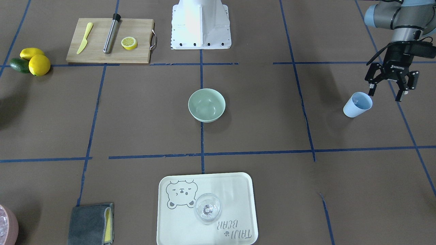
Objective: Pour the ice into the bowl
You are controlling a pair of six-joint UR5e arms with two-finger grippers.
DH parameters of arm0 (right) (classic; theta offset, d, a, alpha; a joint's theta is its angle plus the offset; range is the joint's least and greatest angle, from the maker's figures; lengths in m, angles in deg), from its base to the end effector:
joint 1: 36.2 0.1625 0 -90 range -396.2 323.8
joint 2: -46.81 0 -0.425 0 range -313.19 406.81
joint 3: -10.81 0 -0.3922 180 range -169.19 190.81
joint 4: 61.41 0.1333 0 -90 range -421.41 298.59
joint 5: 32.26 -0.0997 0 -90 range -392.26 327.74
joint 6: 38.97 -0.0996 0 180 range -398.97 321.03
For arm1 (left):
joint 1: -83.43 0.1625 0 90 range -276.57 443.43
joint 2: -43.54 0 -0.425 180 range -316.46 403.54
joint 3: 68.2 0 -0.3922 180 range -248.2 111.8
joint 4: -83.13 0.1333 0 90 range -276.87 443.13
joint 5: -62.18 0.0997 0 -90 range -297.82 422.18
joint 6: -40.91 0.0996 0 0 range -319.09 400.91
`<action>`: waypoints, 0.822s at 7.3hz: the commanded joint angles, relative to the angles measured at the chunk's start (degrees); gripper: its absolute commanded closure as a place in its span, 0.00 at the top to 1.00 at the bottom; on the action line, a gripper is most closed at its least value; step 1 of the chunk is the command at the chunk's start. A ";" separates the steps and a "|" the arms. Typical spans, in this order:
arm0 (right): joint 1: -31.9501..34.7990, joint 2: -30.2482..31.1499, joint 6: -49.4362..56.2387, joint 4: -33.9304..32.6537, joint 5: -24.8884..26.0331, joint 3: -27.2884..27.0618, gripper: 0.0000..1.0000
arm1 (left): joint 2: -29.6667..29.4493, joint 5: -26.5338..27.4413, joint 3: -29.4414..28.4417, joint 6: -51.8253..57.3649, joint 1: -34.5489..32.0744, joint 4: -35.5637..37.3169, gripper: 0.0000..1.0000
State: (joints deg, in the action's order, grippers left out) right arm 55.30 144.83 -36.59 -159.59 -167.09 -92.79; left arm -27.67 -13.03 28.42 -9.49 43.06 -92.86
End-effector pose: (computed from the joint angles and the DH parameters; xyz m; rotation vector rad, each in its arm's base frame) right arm 0.0742 -0.4256 0.6203 -0.0165 -0.7833 0.0032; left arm 0.1766 -0.3585 0.5786 0.9928 0.8393 -0.1777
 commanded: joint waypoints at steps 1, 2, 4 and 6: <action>0.00 -0.02 -0.09 0.00 0.00 -0.02 1.00 | 0.28 12.84 -0.81 -4.51 8.61 0.21 1.00; 0.00 -0.11 -0.09 0.00 0.00 0.06 1.00 | 0.46 16.90 -1.26 -7.14 11.95 0.21 1.00; 0.00 -0.20 -0.09 0.00 0.00 0.07 1.00 | 0.46 25.69 -3.26 -11.37 18.03 0.38 1.00; 0.00 -0.28 -0.09 0.00 0.00 0.07 1.00 | 0.46 30.03 -4.86 -12.53 19.97 0.38 1.00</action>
State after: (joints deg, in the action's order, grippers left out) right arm 55.30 144.62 -36.68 -159.59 -167.09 -92.73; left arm -27.22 14.21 24.57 -21.23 61.57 -92.48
